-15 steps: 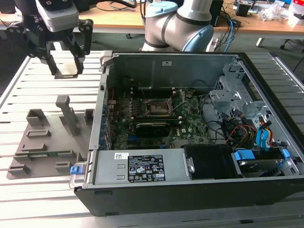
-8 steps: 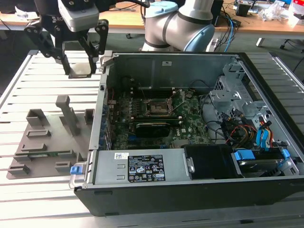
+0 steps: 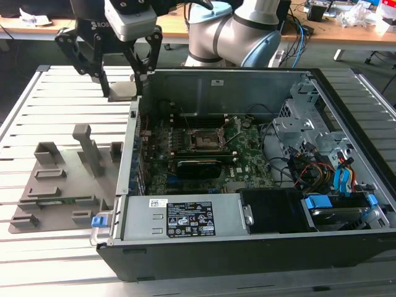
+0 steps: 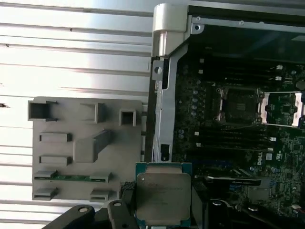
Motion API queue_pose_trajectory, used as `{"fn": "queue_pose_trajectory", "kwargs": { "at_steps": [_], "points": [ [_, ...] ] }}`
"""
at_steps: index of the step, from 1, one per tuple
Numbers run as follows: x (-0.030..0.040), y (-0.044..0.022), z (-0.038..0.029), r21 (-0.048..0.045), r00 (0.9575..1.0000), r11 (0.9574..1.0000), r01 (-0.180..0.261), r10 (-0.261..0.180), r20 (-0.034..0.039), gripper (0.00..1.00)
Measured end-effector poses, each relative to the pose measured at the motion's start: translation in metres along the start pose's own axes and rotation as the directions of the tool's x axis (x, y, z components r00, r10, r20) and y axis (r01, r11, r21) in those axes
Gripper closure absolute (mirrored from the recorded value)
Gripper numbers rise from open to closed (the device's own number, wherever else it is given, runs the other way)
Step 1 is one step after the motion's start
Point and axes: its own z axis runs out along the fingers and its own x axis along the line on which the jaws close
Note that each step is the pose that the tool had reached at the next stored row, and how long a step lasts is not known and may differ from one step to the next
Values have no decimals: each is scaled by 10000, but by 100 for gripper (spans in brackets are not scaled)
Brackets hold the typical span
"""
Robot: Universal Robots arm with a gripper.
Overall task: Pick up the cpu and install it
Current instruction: 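Pick up the cpu and move it towards the insertion slot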
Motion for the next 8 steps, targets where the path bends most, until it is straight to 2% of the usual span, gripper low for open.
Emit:
{"fn": "queue_pose_trajectory", "kwargs": {
  "at_steps": [2,4,8],
  "points": [
    [-49,-2,1,2,10000,10000,1,-1,-1,45],
    [-150,-5,3,5,10000,10000,0,0,-5,45],
    [-266,-9,5,7,10000,10000,0,0,-8,45]
  ]
}}
